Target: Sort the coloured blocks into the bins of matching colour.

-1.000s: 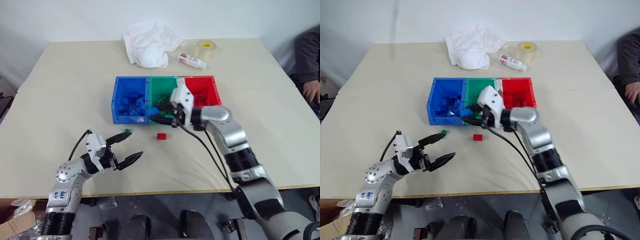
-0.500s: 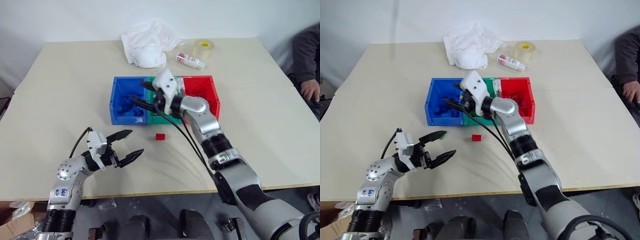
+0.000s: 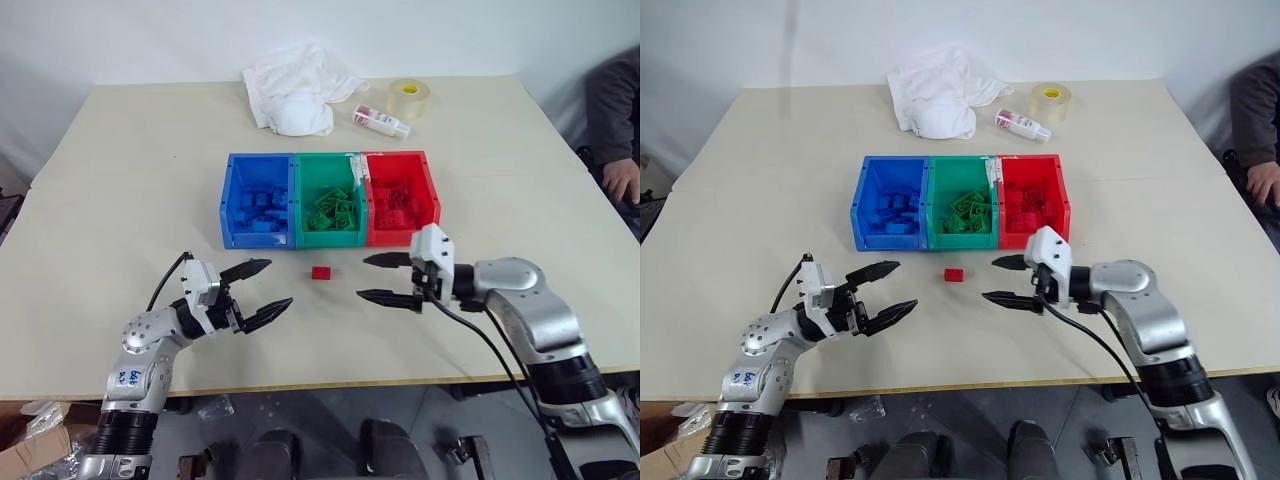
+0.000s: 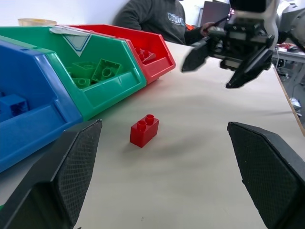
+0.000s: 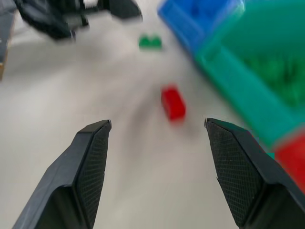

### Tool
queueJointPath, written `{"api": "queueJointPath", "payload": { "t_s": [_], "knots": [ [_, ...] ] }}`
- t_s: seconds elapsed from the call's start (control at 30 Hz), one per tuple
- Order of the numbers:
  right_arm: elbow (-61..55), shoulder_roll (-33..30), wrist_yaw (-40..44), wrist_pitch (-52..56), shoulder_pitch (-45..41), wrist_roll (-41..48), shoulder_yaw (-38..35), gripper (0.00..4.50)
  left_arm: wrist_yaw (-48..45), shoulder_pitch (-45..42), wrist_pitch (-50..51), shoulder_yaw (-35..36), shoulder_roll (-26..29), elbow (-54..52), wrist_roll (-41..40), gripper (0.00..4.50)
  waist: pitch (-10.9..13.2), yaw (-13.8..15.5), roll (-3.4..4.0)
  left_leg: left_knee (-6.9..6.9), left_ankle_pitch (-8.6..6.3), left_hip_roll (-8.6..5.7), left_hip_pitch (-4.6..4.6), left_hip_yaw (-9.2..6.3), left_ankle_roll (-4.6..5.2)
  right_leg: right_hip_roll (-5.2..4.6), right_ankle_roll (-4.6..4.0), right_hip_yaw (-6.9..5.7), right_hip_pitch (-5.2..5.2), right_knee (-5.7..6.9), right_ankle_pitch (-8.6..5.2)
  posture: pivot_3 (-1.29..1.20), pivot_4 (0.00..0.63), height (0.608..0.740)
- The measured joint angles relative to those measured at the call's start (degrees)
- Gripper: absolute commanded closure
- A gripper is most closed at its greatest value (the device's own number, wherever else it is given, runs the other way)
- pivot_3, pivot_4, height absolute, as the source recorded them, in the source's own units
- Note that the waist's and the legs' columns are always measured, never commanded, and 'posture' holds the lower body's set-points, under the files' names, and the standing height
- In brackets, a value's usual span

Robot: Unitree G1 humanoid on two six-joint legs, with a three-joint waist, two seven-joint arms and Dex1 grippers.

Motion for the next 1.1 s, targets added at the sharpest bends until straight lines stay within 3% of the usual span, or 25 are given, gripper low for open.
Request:
{"api": "queueJointPath", "payload": {
  "t_s": [0.13, 0.53, 0.73, 0.97, 1.1],
  "knots": [
    [-0.9, -4.5, 0.2, 0.1, 4.0, 0.0, -3.5, 1.22, -0.6, -0.3, -0.6, -1.3, 0.1, 1.4, 1.6, 0.0, 0.0, 0.7, -0.01, 0.02, 0.0, 0.0, 0.0, 0.12, 0.0, -0.01, 0.01, 0.02, 0.01, -0.05, 0.01, 0.0, 0.15, 0.74],
    [-4.8, -8.7, 1.1, 0.1, 11.3, 3.7, -10.0, 1.22, 2.5, -3.9, 2.7, -7.0, 0.7, -1.3, 8.3, 0.0, 0.0, 2.5, -0.04, 0.08, 0.02, 0.04, 0.0, 0.17, 0.02, 0.0, 0.04, 0.02, 0.08, -0.16, 0.02, 0.0, 0.15, 0.74],
    [-6.8, -8.7, -1.0, 0.2, 12.3, 3.8, -10.7, 1.22, 9.1, -9.8, 5.9, -11.7, -2.2, 1.7, 15.5, 0.0, 0.0, 2.6, -0.05, 0.08, 0.02, -0.03, 0.0, 0.16, 0.03, -0.01, 0.08, 0.02, 0.08, -0.11, 0.04, 0.0, 0.15, 0.74],
    [-9.9, -8.7, -4.1, 0.8, 15.4, 4.3, -12.5, 1.22, 10.5, -16.9, 5.2, -16.6, -6.9, 11.5, 20.7, 0.0, 0.1, 2.7, -0.09, 0.11, 0.03, -0.17, -0.01, 0.17, 0.03, 0.0, 0.08, -0.02, 0.09, -0.11, 0.04, 0.0, 0.15, 0.74],
    [-12.6, -8.7, -6.1, 1.9, 17.8, 4.9, -13.7, 1.18, 11.3, -20.6, 5.2, -17.3, -8.7, 15.7, 22.7, 0.92, 0.1, 2.9, -0.09, 0.13, 0.04, -0.18, -0.01, 0.15, 0.04, -0.01, 0.11, -0.02, 0.11, -0.1, 0.05, 0.0, 0.15, 0.74]
  ]
}}
